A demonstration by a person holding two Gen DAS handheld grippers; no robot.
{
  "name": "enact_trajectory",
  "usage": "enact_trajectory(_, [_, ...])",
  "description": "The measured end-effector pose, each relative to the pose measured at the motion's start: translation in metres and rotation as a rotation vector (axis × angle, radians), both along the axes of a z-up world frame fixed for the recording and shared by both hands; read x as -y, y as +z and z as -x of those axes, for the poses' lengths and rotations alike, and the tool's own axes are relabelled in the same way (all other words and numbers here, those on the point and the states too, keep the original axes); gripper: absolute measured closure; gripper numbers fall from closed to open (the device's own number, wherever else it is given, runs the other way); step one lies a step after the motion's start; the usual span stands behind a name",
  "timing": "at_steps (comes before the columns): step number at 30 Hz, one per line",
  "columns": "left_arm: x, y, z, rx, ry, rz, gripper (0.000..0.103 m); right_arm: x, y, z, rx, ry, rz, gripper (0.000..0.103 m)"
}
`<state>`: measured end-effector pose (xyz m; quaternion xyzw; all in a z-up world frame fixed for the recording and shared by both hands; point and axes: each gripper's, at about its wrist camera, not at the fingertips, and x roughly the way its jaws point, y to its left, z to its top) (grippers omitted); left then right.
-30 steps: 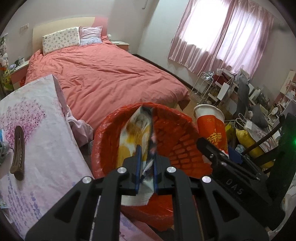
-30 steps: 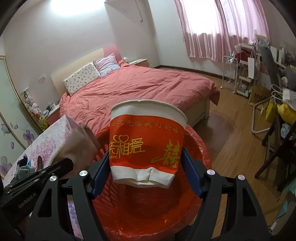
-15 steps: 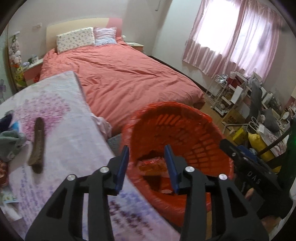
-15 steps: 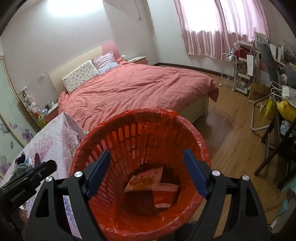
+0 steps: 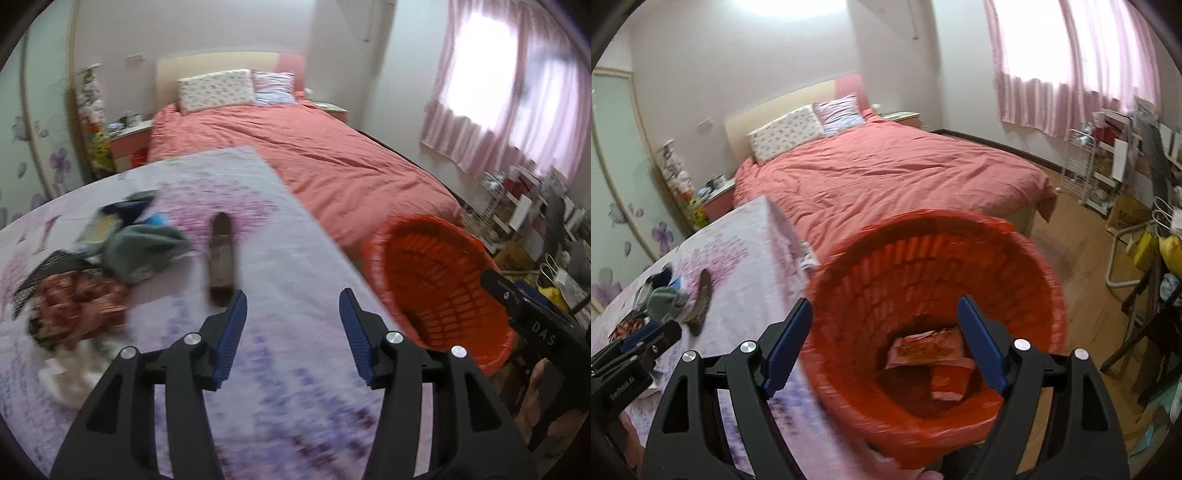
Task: Collect trash
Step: 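Grasp the brown insole with the right tool while the left tool reaches the plaid scrunchie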
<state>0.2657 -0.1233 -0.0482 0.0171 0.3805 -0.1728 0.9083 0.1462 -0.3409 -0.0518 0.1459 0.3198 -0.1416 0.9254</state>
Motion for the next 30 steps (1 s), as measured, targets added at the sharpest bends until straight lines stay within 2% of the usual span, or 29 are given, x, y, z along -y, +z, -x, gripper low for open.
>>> enact_trajectory(5, [-0.055,0.009,0.008,0.043,0.109,-0.012,0.044,-0.043,0.0,-0.015,-0.013,0.095,0.006,0.024])
enact_trajectory(12, [-0.139,0.017,0.017,0.081,0.274,-0.03,0.041,-0.109,-0.011,-0.054,-0.043,0.222,0.006,0.032])
enact_trajectory(18, [-0.19,0.013,0.018,0.065,0.375,-0.01,0.041,-0.158,-0.024,-0.089,-0.09,0.3,0.016,0.038])
enact_trajectory(22, [-0.209,0.008,0.017,0.052,0.402,0.009,0.041,-0.175,-0.029,-0.109,-0.118,0.31,0.033,0.041])
enact_trajectory(28, [-0.213,0.001,0.013,0.039,0.401,0.024,0.041,-0.182,-0.041,-0.125,-0.19,0.286,0.041,0.051])
enact_trajectory(30, [-0.212,-0.001,0.011,0.037,0.395,0.029,0.041,-0.183,-0.04,-0.121,-0.186,0.283,0.049,0.057])
